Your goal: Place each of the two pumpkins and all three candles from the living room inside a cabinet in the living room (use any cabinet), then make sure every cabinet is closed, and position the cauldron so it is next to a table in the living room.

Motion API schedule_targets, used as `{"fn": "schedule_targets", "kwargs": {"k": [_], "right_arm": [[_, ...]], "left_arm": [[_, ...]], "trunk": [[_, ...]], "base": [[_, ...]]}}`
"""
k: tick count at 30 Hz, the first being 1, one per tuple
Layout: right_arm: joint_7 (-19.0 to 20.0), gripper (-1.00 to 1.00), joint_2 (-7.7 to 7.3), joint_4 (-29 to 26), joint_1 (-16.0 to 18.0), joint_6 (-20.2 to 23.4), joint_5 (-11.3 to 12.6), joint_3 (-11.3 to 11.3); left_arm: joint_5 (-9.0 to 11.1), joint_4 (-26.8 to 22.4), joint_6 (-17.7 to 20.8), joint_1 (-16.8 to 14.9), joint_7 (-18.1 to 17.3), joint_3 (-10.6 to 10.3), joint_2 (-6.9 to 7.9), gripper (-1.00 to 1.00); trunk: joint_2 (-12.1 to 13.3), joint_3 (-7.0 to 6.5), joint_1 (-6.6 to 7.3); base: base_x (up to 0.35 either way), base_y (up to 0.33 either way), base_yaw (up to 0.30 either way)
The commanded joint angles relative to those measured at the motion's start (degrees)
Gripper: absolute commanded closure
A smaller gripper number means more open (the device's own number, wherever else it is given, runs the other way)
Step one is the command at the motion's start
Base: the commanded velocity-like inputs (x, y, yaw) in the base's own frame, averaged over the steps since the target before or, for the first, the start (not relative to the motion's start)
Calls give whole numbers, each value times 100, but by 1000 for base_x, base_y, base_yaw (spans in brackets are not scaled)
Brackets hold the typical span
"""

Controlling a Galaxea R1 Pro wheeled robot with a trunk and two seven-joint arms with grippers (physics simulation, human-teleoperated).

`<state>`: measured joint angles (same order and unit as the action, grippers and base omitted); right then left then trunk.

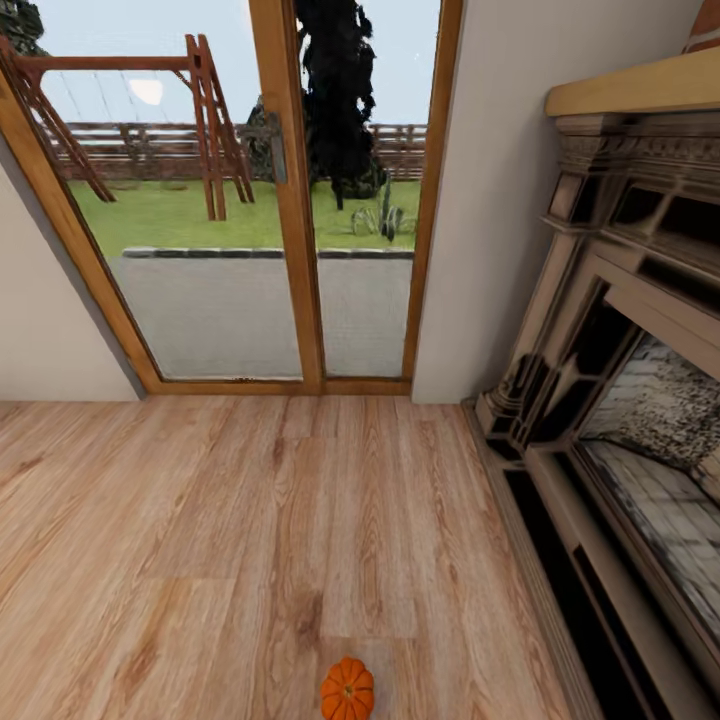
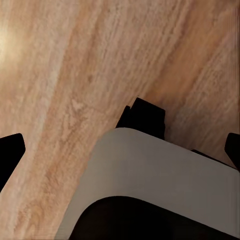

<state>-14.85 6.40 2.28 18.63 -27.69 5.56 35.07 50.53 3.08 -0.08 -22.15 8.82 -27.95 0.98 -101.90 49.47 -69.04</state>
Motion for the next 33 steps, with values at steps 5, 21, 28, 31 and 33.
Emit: {"fn": "schedule_targets", "kwargs": {"k": [5,21,28,31,33], "right_arm": [[6,-100,1,0,0,4,3,0],[-8,-100,16,0,0,-9,7,0],[-13,-100,-6,-190,0,-2,-31,5],[-10,-100,-12,-479,0,14,-12,-3],[-5,-100,-19,-795,0,119,-6,-18]], "left_arm": [[1,0,-27,0,12,0,11,-100],[1,-10,-50,0,8,0,-113,-100],[11,0,-61,0,15,0,-53,-100],[17,0,-65,0,15,0,-47,-100],[18,0,-69,0,15,0,-42,-100]], "trunk": [[0,0,0],[0,0,0],[0,0,0],[0,0,0],[0,0,0]], "base": [[54,0,0],[3,0,0],[0,0,0],[0,0,0],[0,0,0]]}}
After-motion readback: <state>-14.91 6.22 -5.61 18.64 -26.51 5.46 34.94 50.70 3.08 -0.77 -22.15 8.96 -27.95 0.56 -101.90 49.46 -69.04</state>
